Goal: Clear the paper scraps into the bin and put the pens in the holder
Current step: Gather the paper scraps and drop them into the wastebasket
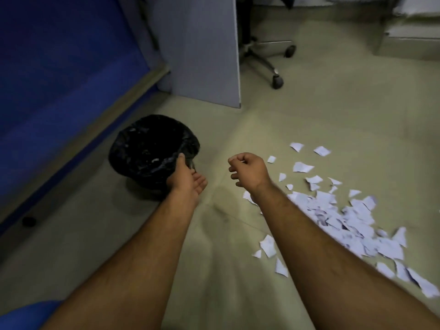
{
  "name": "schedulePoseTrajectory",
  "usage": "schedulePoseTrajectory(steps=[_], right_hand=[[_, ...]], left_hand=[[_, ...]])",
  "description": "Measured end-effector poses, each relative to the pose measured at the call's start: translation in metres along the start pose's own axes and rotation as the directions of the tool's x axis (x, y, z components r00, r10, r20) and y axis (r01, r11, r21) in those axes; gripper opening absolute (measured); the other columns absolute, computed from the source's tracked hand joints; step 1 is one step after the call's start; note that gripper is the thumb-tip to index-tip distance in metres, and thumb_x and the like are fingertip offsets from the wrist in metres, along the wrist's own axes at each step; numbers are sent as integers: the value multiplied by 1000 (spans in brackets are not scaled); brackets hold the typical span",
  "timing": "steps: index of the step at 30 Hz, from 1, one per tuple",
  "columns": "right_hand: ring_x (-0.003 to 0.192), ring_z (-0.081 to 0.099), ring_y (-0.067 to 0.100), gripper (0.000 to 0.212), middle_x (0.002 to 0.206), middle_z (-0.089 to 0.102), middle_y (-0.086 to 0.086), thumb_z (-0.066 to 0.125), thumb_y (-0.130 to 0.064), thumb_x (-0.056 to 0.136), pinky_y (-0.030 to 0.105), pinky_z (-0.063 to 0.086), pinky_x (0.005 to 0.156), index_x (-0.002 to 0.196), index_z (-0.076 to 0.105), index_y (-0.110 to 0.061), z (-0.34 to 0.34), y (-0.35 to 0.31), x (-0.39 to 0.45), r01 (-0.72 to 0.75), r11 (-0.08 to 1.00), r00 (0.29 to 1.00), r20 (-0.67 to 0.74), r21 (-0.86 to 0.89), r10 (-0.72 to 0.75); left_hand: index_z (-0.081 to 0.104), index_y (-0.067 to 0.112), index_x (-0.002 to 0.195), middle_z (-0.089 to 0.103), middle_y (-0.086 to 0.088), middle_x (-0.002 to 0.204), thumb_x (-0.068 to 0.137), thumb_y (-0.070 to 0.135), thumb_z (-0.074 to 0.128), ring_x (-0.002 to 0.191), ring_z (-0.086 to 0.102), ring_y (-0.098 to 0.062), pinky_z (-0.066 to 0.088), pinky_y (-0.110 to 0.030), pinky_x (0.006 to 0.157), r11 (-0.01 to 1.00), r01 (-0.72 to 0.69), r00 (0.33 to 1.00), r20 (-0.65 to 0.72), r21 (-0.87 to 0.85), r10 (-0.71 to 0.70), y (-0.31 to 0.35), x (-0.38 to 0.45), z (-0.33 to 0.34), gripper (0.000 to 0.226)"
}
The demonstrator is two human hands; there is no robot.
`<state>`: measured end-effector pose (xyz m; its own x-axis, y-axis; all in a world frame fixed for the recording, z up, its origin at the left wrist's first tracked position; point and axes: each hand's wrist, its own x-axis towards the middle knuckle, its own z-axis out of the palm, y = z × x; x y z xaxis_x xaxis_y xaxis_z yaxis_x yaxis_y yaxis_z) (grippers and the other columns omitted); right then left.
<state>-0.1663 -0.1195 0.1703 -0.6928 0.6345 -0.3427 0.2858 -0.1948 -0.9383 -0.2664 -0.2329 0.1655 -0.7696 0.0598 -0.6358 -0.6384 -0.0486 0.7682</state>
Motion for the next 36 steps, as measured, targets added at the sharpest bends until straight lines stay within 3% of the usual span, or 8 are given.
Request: schedulePoseTrajectory(steps=[4, 8, 11, 15, 22, 25, 30, 36], right_hand=[[64, 62, 14, 9, 80, 69, 1, 63, -24, 90, 26, 48, 57, 83, 68, -22, 9, 9, -8, 19, 999, 999, 36, -28, -18], [62, 61, 12, 10, 80, 69, 1, 62, -23, 92, 26, 47, 59, 85, 69, -21, 10, 17, -6, 27, 999, 999, 29, -33, -26], [62, 61, 12, 11, 80, 69, 1, 61, -21, 92, 26, 47, 59, 84, 69, -23, 14, 19, -5, 28, 999, 999, 32, -31, -27], [64, 62, 13, 10, 81, 70, 2, 62, -23, 93, 28, 48, 58, 86, 68, -23, 22, 16, -4, 42, 999, 998, 47, -33, -41], [63, 62, 12, 8, 80, 70, 0, 63, -24, 94, 28, 48, 59, 89, 68, -20, 20, 14, -8, 36, 999, 999, 34, -6, -36], [60, 61, 10, 12, 76, 70, -1, 62, -19, 94, 21, 46, 54, 83, 67, -22, 7, 16, -10, 62, 998, 998, 8, -14, -62], [62, 60, 16, 14, 74, 69, 1, 61, -12, 92, 25, 46, 57, 84, 69, -20, -14, 27, -17, 40, 999, 997, -62, 25, -39], [64, 59, 15, 12, 78, 68, 1, 59, -10, 93, 21, 47, 55, 89, 69, -17, -30, 27, -27, 50, 998, 992, -117, 42, -44]], left_hand=[[54, -4, 125, 64, -19, 107, 96, 56, 44, 80, 62, -27, 51, -36, 74, 994, 66, 998, 28, -90, -63, 7, 12, -14, 67], [52, -4, 127, 62, -15, 93, 97, 50, 47, 79, 63, -26, 54, -36, 73, 977, 34, 999, 28, -212, -29, 18, 13, -7, 62], [50, -6, 125, 62, -21, 109, 95, 58, 45, 97, 64, -32, 53, -40, 83, 962, 57, 998, 11, -268, -56, 25, 18, -6, 72], [46, -7, 132, 55, -22, 133, 102, 46, 36, 121, 56, -32, 47, -37, 83, 935, 101, 995, 32, -340, -96, 35, 25, -8, 62], [56, -6, 108, 62, -14, 80, 99, 43, 47, 63, 62, -20, 46, -18, 36, 943, 97, 993, -27, -318, -111, 13, 6, 11, 50], [54, -3, 87, 60, -13, 70, 100, 40, 46, 52, 57, -19, 44, -16, 35, 955, 118, 992, -17, -270, -127, -5, -10, 20, 46], [58, 0, 81, 63, -11, 66, 99, 38, 43, 46, 54, -18, 40, -15, 40, 992, 117, 993, -7, -56, -117, -41, -36, 23, 45], [58, 2, 73, 61, -10, 61, 98, 38, 45, 45, 50, -17, 39, -18, 41, 996, 88, 995, 50, 24, -89, -48, -55, 32, 45]])
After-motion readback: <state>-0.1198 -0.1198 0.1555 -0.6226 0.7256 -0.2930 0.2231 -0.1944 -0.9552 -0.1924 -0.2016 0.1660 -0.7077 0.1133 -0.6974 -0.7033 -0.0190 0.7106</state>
